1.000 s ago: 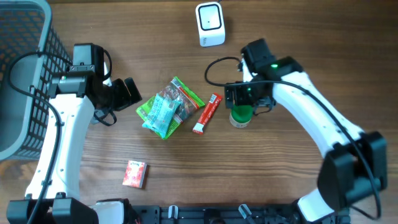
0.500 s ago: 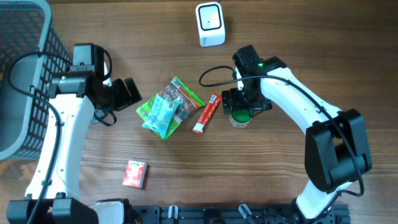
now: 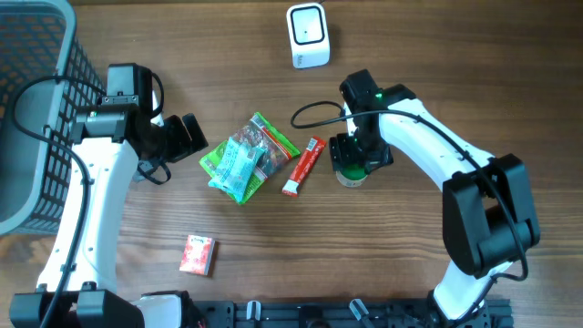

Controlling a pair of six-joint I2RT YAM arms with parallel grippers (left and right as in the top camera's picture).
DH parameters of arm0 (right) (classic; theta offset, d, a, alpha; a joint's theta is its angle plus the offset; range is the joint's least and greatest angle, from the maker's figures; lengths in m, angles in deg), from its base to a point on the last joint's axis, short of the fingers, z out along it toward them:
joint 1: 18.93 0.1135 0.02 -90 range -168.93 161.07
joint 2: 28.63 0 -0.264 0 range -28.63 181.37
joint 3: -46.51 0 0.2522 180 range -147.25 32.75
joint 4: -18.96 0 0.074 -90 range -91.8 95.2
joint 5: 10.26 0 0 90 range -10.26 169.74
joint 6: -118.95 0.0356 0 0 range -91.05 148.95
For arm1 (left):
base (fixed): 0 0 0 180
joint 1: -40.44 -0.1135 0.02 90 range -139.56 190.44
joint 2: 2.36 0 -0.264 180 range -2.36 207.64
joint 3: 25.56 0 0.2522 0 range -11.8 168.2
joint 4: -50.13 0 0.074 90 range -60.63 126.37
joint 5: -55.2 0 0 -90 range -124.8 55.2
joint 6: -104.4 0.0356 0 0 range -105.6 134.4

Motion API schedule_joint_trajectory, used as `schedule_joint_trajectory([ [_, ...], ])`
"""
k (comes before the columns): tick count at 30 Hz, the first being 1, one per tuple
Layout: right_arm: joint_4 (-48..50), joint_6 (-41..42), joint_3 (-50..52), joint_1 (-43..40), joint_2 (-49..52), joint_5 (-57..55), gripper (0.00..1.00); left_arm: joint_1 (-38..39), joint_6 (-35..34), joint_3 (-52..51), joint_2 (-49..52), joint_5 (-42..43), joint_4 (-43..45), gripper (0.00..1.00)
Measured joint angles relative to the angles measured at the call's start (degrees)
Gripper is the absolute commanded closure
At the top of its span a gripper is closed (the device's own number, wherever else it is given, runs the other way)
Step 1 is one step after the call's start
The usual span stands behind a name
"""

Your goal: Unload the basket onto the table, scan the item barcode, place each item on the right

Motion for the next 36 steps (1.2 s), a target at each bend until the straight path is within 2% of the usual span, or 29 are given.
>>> schedule_joint_trajectory([
  [8, 3.1, 1.38, 3.41, 0.0, 0.07, 0.0, 0.2, 0.0, 0.0, 0.0, 0.0, 0.0, 0.0, 0.0],
  [15, 5.31, 2.01, 3.91, 0.24, 0.11, -0.04, 0.28, 0.0, 0.02, 0.0, 0.0, 0.0, -0.02, 0.0],
  [24, 5.22, 1.95, 3.91, 0.48, 0.11, -1.14, 0.28, 0.0, 0.0, 0.0, 0.0, 0.0, -0.02, 0.0],
  [31, 5.2, -2.03, 3.91, 0.63, 0.13, -4.15, 0.24, 0.0, 0.0, 0.0, 0.0, 0.0, -0.02, 0.0],
  [36, 4.48, -3.85, 3.67, 0.63, 0.13, -6.99, 0.13, 0.0, 0.02, 0.0, 0.0, 0.0, -0.02, 0.0],
])
